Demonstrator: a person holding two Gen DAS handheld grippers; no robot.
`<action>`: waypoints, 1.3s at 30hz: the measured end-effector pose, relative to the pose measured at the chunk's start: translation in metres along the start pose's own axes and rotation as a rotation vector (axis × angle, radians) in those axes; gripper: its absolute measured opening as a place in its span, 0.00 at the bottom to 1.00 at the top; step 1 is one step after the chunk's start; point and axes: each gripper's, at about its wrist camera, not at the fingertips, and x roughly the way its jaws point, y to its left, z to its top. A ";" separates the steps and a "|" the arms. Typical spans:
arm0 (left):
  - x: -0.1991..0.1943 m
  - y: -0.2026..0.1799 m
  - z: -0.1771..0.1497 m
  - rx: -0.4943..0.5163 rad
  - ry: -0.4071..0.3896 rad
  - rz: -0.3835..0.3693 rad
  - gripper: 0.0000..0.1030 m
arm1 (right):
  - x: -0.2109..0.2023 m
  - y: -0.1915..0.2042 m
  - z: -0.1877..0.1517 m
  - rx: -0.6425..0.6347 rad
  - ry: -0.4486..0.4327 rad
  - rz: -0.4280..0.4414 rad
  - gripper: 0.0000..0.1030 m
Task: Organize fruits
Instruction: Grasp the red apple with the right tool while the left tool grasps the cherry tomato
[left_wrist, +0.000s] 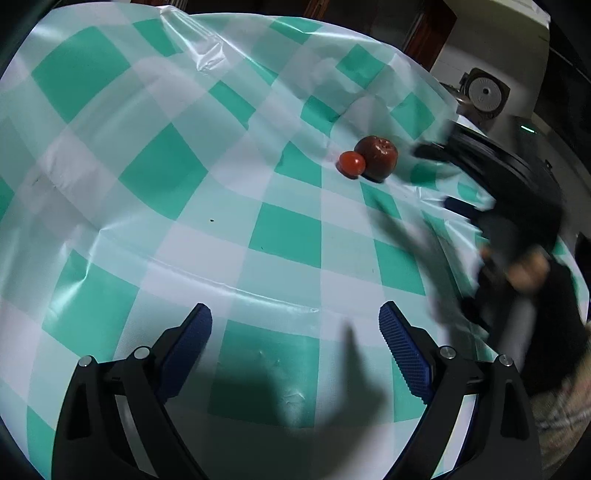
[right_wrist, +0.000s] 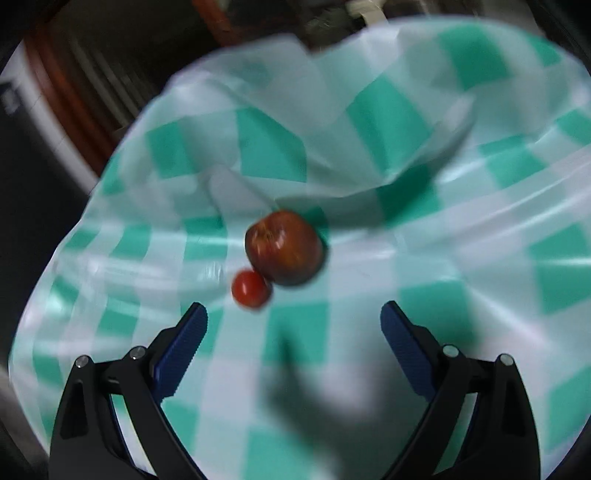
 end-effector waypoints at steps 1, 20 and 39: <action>-0.001 0.000 0.000 0.000 0.000 0.001 0.86 | 0.009 0.004 0.005 0.017 0.002 -0.008 0.92; 0.003 -0.001 0.001 0.018 0.010 0.013 0.88 | 0.101 0.040 0.035 -0.044 0.073 -0.232 0.81; 0.035 -0.031 0.030 -0.005 0.004 0.034 0.89 | -0.124 -0.108 -0.114 -0.236 0.128 0.004 0.66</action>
